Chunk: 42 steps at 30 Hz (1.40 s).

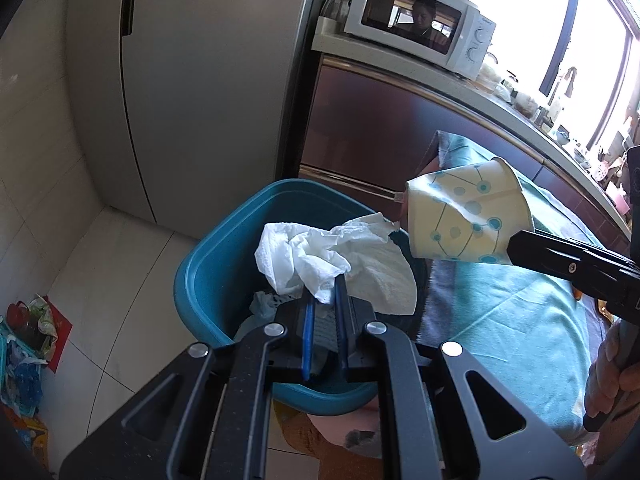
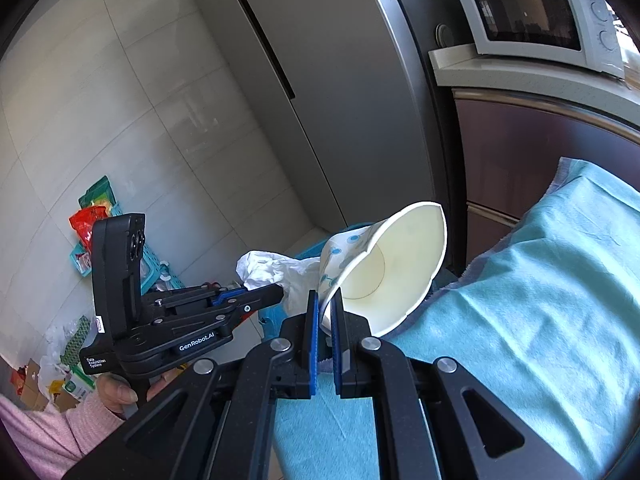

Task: Collect trash
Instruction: 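Open both tools to drop the cup and bag into the bin, then move both tools back over the table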

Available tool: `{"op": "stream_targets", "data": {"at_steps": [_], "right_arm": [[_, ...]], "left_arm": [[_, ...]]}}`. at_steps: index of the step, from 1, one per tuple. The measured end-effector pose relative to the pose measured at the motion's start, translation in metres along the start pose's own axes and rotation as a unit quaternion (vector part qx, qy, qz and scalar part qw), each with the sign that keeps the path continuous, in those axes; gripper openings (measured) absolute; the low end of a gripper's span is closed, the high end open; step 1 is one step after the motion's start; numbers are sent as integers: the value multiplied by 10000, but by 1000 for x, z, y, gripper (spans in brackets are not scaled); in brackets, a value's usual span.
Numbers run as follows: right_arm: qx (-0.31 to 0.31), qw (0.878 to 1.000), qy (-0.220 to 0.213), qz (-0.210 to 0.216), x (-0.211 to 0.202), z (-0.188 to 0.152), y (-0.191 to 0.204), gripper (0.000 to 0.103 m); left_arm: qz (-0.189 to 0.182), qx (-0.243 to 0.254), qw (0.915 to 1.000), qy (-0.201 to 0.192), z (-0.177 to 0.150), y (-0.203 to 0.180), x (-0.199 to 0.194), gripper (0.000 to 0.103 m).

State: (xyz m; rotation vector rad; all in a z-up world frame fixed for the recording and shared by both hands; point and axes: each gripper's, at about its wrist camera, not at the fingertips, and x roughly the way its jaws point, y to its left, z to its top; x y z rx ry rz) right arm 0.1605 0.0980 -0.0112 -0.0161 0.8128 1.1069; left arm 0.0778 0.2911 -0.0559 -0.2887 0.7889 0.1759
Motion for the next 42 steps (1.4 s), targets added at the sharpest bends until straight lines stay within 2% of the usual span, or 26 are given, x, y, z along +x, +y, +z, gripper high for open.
{"op": "stream_targets", "data": {"at_steps": [21,26,36,42], "right_arm": [[200,9974,693,33,62,11,-11,5],[251,9964,804,22,72,13,-10,10],[358,9964,772,46,68,10,-12,13],[461,9973,571,99,44,5,-19,19]], "left_arm": [[239,-236,9984,457,-3,12,59,11],[270,-298,9977,538,-6,16,70,13],[261,-457,9966,634,-14,16,86,17],[82,-336,9985,427,-12,2,71,28]]}}
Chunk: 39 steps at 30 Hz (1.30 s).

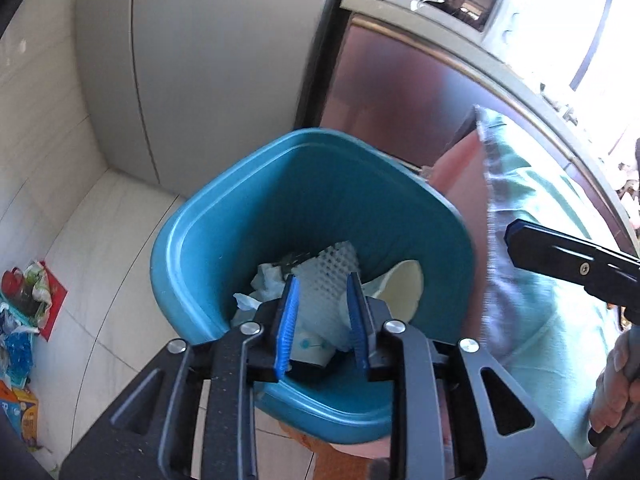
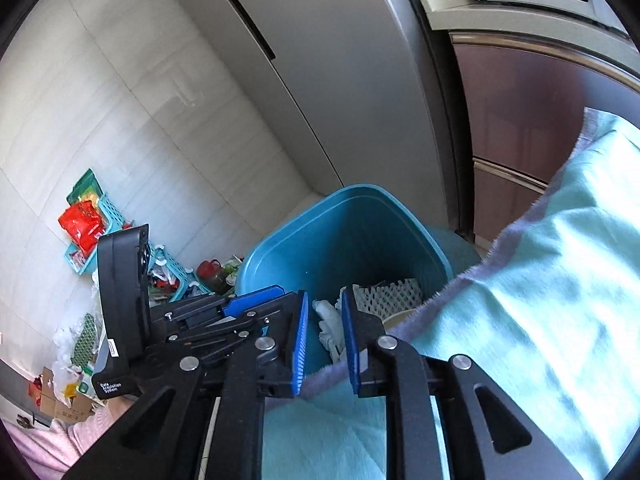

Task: Collect trash
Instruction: 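Move both tools back over the table, then grasp the gold foil wrapper with the right tool while the left tool grasps the orange foam piece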

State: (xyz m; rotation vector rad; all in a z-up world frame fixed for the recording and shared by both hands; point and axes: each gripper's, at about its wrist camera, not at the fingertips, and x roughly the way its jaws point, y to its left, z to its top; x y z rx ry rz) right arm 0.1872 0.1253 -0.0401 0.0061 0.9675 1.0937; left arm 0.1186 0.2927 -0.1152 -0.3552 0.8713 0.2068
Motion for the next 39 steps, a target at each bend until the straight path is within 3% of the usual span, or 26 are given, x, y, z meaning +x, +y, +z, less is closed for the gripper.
{"op": "stream_targets", "data": {"at_steps": [6,10,16,23,33,39], "right_arm": [[-17,9990,-423,-127,-49,-18,-6,27],[80,9963,-771,-379,-87,-35,-15,34],[420,9885,-1163,-867,-139,-65,-41,35],[954,9708,-1544,-1568,-195,-102,-85,38],[1646,9431,-1857,-2214,-242,-113,-150,41],[2026,9360,-1691,-2328,-245,-110,-191,46]], "left_arm": [[-463,426,9974,-358,-2,-34,-32,40],[-854,799,9920,-467,-5,-68,-46,42],[-1410,1343,9798,-448,-14,-131,-54,44],[-1879,1895,9634,-246,-28,-200,-48,44],[-2122,2514,9443,34,-43,-279,-31,45],[-2070,2652,9413,288,-41,-308,-12,45]]}}
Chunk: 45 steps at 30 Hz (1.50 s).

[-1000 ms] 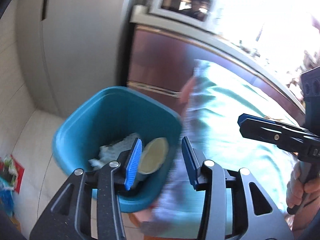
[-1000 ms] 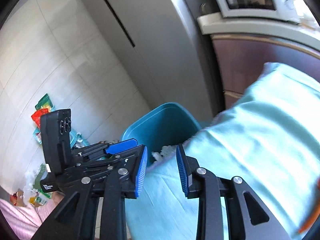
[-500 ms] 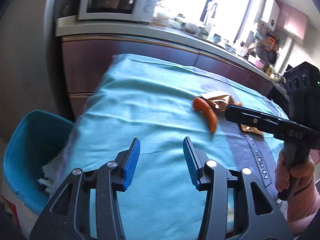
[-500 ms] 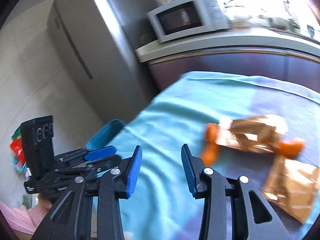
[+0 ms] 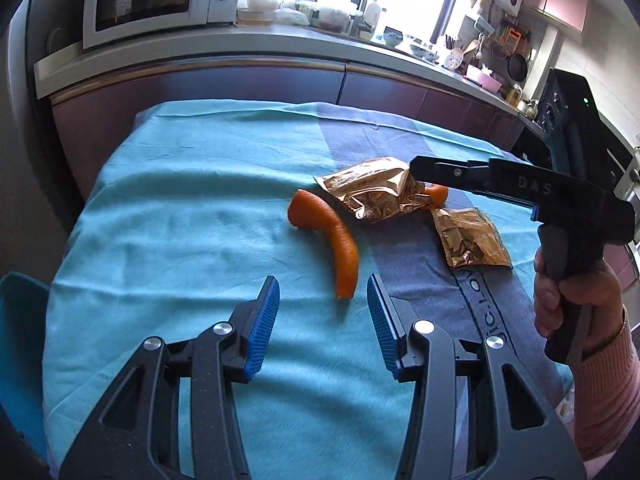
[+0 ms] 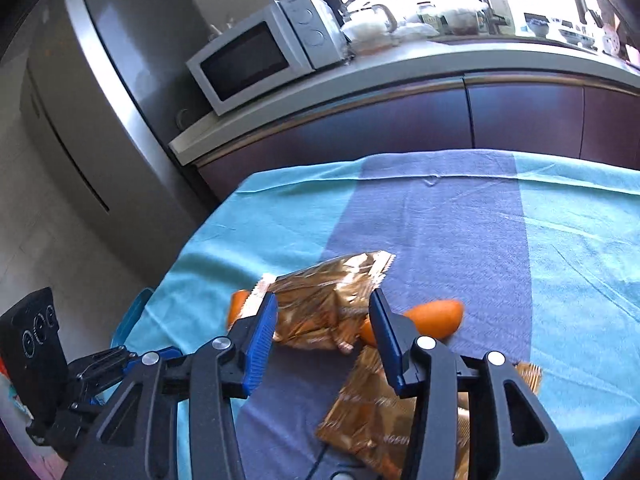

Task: Collect trash
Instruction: 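Grasp the gold foil wrapper with the right tool while the left tool grasps the orange foam piece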

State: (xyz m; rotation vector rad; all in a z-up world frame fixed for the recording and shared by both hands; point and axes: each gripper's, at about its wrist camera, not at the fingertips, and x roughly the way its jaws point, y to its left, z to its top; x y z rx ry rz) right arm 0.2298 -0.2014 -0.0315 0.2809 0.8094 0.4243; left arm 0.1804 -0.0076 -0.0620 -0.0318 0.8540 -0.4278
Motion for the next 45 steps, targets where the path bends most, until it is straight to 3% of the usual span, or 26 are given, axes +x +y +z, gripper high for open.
{"op": "stream_targets", "data": {"at_steps": [9,13,20,22,24,45], "right_arm": [[27,9996,184,195,15,4,-6,47],[13,9996,208,181,17,4,-4,47],[-37,9994,290,162,22,5,0,48],[-11,9993,304,207,23,4,1,46],[-22,9993,315,210,24,4,0,37],[96,9976,-64,685,-5,-8,9,20]], "left_arm": [[13,23,9998,208,20,-8,24,42],[-20,28,9994,339,24,-10,34,29],[-68,-5,9992,407,23,-9,37,15],[-61,-11,9992,394,23,-9,37,15],[-40,-17,9993,370,22,-9,36,15],[42,-85,10000,-31,7,7,-10,14]]}}
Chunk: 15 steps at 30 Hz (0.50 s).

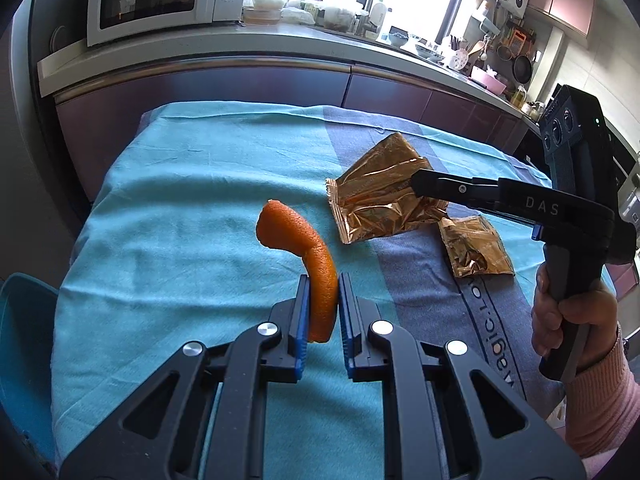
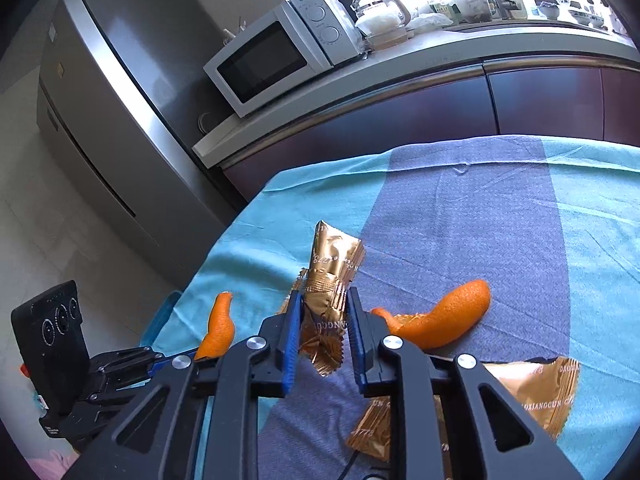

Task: Collect trash
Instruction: 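Grasp the gold foil wrapper with the right tool while the left tool grasps the orange foam piece, then carry the gold wrapper and orange foam piece over the teal bin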

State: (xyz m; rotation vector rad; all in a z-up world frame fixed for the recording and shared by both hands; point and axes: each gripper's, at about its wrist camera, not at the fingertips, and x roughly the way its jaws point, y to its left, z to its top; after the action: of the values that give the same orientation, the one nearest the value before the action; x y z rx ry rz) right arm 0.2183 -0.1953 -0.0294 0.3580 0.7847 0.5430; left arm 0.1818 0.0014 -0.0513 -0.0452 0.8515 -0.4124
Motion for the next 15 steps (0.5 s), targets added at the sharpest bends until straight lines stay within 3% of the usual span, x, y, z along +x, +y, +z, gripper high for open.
{"op": "stream_targets", "data": {"at_steps": [15], "right_arm": [[-144,9982,-156,569,-20,-18,36,20]], "left_arm": [[183,-81,9996,-200,-24,13,-45,14]]}}
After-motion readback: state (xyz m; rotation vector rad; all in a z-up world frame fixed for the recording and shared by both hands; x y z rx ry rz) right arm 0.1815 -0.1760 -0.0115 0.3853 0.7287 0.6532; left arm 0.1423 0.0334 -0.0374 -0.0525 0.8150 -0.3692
